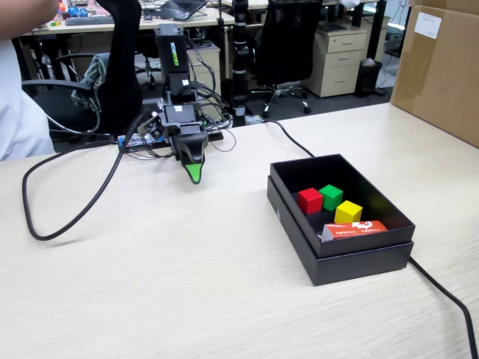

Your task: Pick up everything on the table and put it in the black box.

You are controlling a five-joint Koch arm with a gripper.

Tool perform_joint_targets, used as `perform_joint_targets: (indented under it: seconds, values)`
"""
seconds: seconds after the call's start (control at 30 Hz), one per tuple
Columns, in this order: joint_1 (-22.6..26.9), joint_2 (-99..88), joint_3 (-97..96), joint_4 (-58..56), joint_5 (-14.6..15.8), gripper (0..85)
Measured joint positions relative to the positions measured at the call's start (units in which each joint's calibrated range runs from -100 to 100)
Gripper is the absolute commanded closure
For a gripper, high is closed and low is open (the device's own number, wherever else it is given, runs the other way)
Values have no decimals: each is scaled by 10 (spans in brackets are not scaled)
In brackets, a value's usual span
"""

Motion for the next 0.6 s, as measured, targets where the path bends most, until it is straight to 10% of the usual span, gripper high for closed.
perform_joint_targets:
  seconds: [0.6]
  values:
    - [-16,-3,-117,110,-21,370]
